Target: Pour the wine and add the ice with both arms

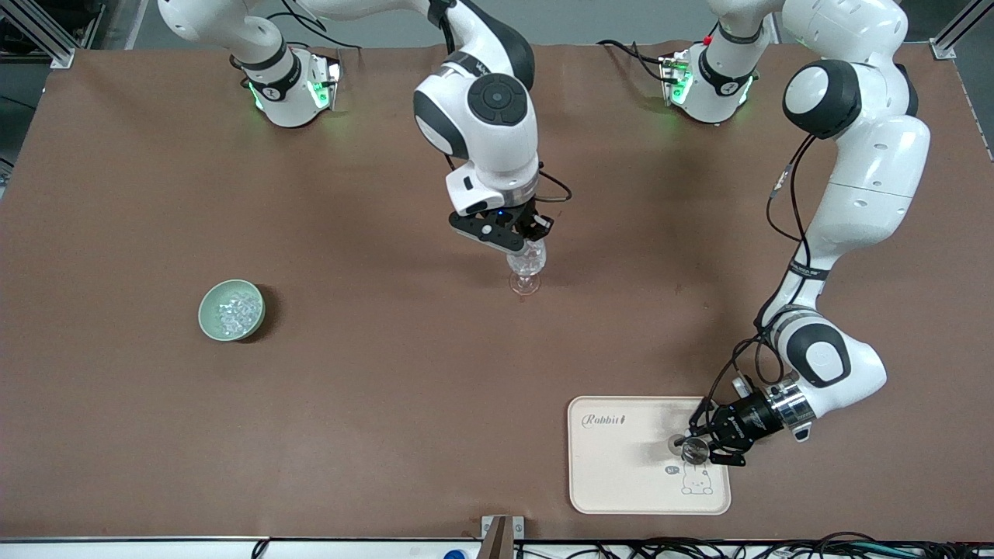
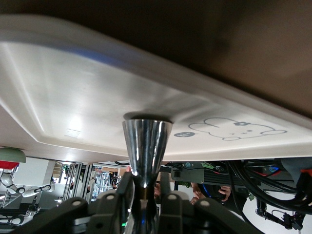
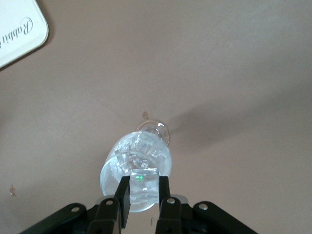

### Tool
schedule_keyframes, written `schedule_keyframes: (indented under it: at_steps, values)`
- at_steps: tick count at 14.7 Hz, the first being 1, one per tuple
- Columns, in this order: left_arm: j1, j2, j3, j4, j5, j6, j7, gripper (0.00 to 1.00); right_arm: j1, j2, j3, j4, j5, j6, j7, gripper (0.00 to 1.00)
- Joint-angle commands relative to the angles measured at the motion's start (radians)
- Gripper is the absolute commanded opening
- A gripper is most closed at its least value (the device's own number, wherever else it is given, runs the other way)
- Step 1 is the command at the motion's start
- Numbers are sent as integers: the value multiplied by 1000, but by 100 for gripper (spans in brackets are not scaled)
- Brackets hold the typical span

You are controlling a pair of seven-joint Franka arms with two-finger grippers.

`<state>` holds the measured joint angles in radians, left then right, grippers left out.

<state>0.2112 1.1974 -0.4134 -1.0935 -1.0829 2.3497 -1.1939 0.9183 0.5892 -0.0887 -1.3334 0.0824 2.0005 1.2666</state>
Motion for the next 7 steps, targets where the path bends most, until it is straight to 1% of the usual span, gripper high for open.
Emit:
schedule_keyframes:
  at_steps: [1,2,4,5,6,7]
  values:
    - [-7,7,-1,23,-17,-4,33,51,21,33,-12,31,10,-3,40,8]
    - [-9,-1,1,21,-14,-4,55,63,21,38,-12,36,10,13,43,8]
    - [-6,-19,1,18,-8,-7,79,82,21,43,-12,36,10,24,43,10]
    - [-1,-27,2,18,21,-9,79,94,21,46,-12,36,10,24,43,16]
    - [0,-41,1,18,85,-10,76,100,19,47,-12,37,10,24,42,26]
    - [1,-54,1,17,136,-10,70,100,19,47,-12,37,10,24,42,35]
